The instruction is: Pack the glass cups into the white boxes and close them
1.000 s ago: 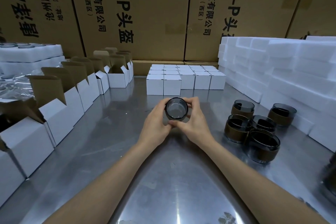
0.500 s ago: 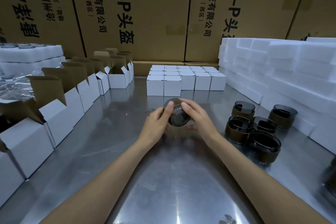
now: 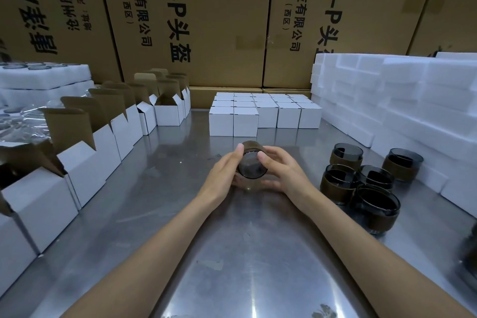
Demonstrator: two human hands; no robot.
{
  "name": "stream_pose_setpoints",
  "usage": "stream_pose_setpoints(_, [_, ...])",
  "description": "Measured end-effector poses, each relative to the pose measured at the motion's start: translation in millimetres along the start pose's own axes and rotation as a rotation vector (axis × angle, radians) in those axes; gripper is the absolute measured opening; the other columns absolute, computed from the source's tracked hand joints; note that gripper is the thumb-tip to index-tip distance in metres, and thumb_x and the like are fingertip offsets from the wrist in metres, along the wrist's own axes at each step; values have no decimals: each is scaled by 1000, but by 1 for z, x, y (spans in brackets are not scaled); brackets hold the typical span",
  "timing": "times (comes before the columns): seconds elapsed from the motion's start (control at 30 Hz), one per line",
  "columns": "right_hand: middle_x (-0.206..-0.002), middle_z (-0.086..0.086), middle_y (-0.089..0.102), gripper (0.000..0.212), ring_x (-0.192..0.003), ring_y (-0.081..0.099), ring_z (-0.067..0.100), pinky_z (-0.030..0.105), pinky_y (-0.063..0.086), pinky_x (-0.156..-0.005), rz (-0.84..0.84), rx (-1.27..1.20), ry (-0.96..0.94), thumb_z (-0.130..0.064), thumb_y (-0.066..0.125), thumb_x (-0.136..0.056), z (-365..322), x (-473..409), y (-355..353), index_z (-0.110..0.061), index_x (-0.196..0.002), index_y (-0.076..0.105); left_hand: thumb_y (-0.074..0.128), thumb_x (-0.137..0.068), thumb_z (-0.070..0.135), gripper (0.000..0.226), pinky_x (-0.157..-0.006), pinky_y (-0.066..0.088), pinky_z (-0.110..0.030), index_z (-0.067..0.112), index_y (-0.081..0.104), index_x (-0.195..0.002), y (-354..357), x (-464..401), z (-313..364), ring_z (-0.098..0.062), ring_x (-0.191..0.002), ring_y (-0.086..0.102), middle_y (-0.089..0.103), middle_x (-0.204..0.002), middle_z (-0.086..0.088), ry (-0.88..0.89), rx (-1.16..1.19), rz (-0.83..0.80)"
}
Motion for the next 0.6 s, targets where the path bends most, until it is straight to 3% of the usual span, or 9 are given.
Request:
stream_pose_setpoints(0.1, [-123, -2, 64, 41, -104, 65, 13, 28, 51, -75, -78, -121, 20, -16, 67, -85, 1, -4, -3, -28, -124, 58, 65, -90, 34, 34, -96, 50, -31, 24, 57, -121, 1, 4, 4, -15, -110, 63, 67, -117, 2, 114, 55, -43])
stream_pose_setpoints(0.17, [-123, 5, 64, 48, -103, 65, 17, 28, 52, -80, -120, -201, 19, 1, 57, -87, 1, -6, -4, -28, -125, 57, 68, -87, 14, 43, -91, 50, -23, 28, 50, -124, 1, 7, 5, -8, -105, 63, 65, -118, 5, 147, 48, -66])
stream_pose_setpoints(0.23, [-124, 10, 62, 54, -106, 64, 21, 30, 52, -88, -141, -255, 9, 12, 50, -86, 1, -7, -5, -25, -127, 56, 70, -84, 7, 53, -88, 51, -24, 24, 46, -128, 1, 9, 5, -6, -96, 64, 64, -119, 4, 144, 39, -73])
stream_pose_setpoints(0.4, [-129, 13, 58, 62, -110, 64, 23, 27, 54, -82, -156, -283, -13, 18, 50, -83, 2, -8, -6, -21, -131, 53, 71, -82, 3, 65, -82, 51, -17, 15, 41, -137, -2, 9, 5, -5, -96, 65, 59, -130, -6, 143, 14, -74])
stream_pose_setpoints(0.5, [-128, 14, 59, 60, -105, 66, 21, 26, 54, -78, -149, -308, -11, 17, 52, -83, 5, -9, -7, -20, -129, 55, 76, -79, 10, 75, -94, 48, -21, 18, 37, -143, -2, 8, 4, -10, -115, 57, 50, -139, -2, 156, -68, -56])
stream_pose_setpoints(0.6, [-124, 9, 61, 55, -98, 68, 17, 24, 54, -72, -129, -309, -5, 17, 52, -84, 8, -10, -7, -21, -124, 58, 82, -74, 22, 80, -103, 37, -18, 25, 39, -142, -2, 10, 8, -5, -123, 47, 45, -137, 9, 279, -332, 2])
Point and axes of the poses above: each hand's wrist, its own x-axis away from the middle knuckle, its own y-axis out of the palm, z = x × y, the point moved 3 cm from there along -x, towards the middle knuckle
